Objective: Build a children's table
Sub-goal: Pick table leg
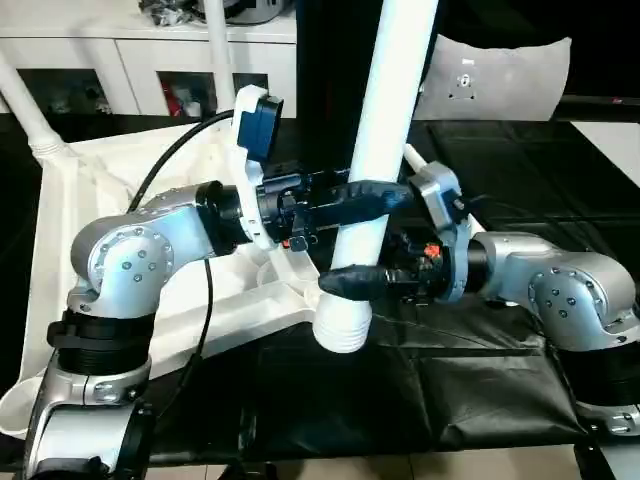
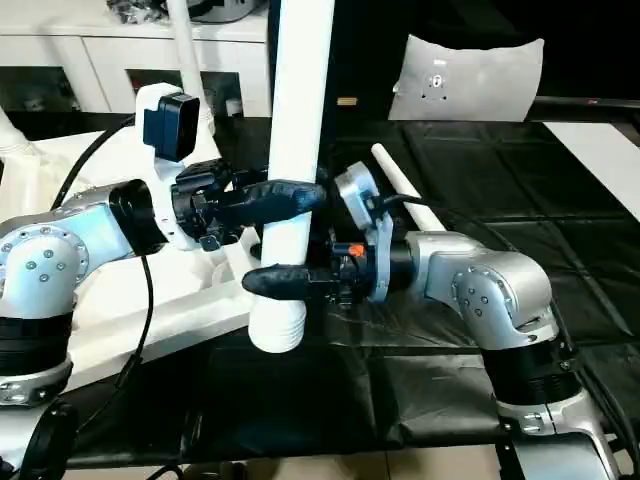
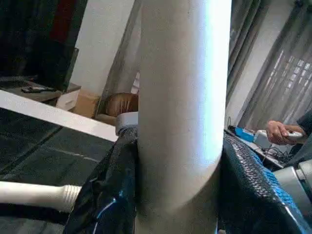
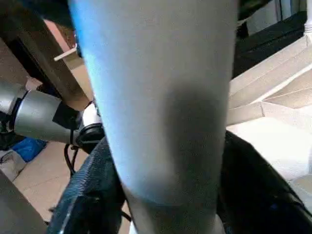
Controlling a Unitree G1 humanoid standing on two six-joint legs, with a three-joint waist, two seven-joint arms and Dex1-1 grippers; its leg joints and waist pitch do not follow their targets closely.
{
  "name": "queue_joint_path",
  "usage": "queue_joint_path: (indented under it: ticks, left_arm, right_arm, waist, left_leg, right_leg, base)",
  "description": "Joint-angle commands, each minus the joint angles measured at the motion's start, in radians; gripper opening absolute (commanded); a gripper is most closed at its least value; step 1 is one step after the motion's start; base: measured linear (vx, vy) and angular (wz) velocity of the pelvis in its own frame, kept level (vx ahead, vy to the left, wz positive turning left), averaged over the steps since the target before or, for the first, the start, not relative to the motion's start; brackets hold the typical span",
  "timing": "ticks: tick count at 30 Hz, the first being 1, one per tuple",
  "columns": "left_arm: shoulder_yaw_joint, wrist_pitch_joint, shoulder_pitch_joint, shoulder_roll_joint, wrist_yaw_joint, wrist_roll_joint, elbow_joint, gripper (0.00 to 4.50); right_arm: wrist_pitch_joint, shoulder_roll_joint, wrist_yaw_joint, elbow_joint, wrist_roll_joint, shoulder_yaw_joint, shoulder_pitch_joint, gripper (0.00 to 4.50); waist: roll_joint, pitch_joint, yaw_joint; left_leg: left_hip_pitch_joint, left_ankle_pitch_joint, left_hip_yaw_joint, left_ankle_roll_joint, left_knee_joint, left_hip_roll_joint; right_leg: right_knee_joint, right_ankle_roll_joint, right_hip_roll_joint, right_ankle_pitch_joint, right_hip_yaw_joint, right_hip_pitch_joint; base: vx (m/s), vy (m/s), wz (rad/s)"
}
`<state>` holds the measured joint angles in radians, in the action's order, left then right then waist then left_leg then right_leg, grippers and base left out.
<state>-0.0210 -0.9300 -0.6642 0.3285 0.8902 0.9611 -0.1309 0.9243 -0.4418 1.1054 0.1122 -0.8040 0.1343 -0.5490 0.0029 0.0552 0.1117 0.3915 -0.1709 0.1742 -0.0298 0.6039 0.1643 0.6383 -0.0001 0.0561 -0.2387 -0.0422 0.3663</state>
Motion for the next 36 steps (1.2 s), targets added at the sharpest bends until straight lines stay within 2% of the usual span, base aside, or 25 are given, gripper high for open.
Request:
queue_joint_path:
  ticks: [1,11,12,14,22,26,29,30,32,36]
  left_arm:
    - [0.011,0.013,-0.019,0.003,0.018,-0.005,-0.003,1.84]
    - [0.010,0.015,-0.024,0.006,0.022,-0.009,-0.001,1.84]
    - [0.010,0.015,-0.024,0.005,0.022,-0.010,0.000,1.84]
    - [0.010,0.014,-0.022,0.004,0.022,-0.013,-0.003,1.84]
    - [0.012,0.013,-0.021,0.006,0.018,-0.018,-0.011,1.84]
    - [0.040,0.018,-0.024,0.010,0.002,-0.056,-0.013,1.84]
    - [0.072,0.028,-0.024,0.025,0.022,-0.080,-0.032,1.84]
    - [0.079,0.035,-0.024,0.028,0.028,-0.088,-0.038,2.19]
    - [0.107,0.035,-0.025,0.041,0.033,-0.107,-0.062,2.54]
    - [0.134,0.051,-0.036,0.052,0.005,-0.158,-0.077,2.54]
  right_arm:
    - [-0.010,-0.014,-0.003,0.008,0.035,0.018,-0.004,2.44]
    - [-0.031,-0.011,-0.004,-0.007,0.053,0.032,-0.014,2.44]
    - [-0.032,-0.011,-0.002,-0.009,0.053,0.032,-0.014,2.23]
    - [-0.030,-0.005,-0.001,-0.013,0.048,0.026,-0.016,2.11]
    - [-0.031,0.008,-0.008,-0.018,0.038,0.017,-0.019,1.95]
    - [-0.038,0.015,-0.017,-0.012,0.045,0.022,-0.006,1.95]
    - [-0.041,0.018,-0.020,-0.012,0.048,0.024,-0.003,1.95]
    - [-0.041,0.019,-0.021,-0.012,0.049,0.025,-0.003,1.95]
    - [-0.045,0.023,-0.028,-0.011,0.053,0.025,0.000,1.95]
    - [-0.069,0.047,-0.067,-0.029,0.076,0.020,-0.001,1.95]
  waist:
    - [0.002,-0.068,-0.001]
    - [0.000,-0.068,0.000]
    - [-0.002,-0.068,0.000]
    - [-0.002,-0.068,0.000]
    - [-0.002,-0.068,-0.001]
    - [0.002,-0.068,-0.002]
    - [0.001,-0.067,-0.002]
    - [0.002,-0.068,-0.002]
    - [0.002,-0.068,-0.003]
    - [0.003,-0.067,-0.005]
  left_leg:
    - [-0.027,-0.124,-0.021,-0.032,-0.065,0.060]
    - [-0.027,-0.123,-0.021,-0.028,-0.065,0.060]
    - [-0.027,-0.121,-0.021,-0.025,-0.065,0.060]
    - [-0.027,-0.122,-0.020,-0.024,-0.065,0.061]
    - [-0.027,-0.120,-0.020,-0.023,-0.065,0.060]
    - [-0.028,-0.130,-0.021,-0.030,-0.065,0.060]
    - [-0.027,-0.129,-0.021,-0.030,-0.066,0.060]
    - [-0.028,-0.129,-0.021,-0.030,-0.066,0.061]
    - [-0.028,-0.129,-0.022,-0.032,-0.066,0.061]
    - [-0.029,-0.138,-0.021,-0.037,-0.067,0.061]
  right_leg:
    - [-0.071,-0.218,0.084,-0.040,0.046,-0.035]
    - [-0.070,-0.224,0.084,-0.032,0.046,-0.035]
    - [-0.069,-0.225,0.084,-0.033,0.046,-0.035]
    - [-0.069,-0.225,0.085,-0.037,0.046,-0.035]
    - [-0.071,-0.220,0.085,-0.050,0.046,-0.034]
    - [-0.072,-0.218,0.084,-0.053,0.046,-0.034]
    - [-0.072,-0.217,0.084,-0.048,0.047,-0.034]
    - [-0.072,-0.216,0.085,-0.048,0.047,-0.034]
    - [-0.070,-0.215,0.084,-0.043,0.046,-0.034]
    - [-0.072,-0.219,0.084,-0.050,0.046,-0.032]
  base:
    - [0.000,0.000,0.00]
    - [0.000,0.000,0.00]
    - [0.000,0.000,0.00]
    - [0.000,0.000,0.00]
    - [0.000,0.000,0.00]
    - [0.000,0.000,0.00]
    - [0.000,0.000,0.00]
    - [0.000,0.000,0.00]
    - [0.000,0.000,0.00]
    - [0.000,0.000,0.00]
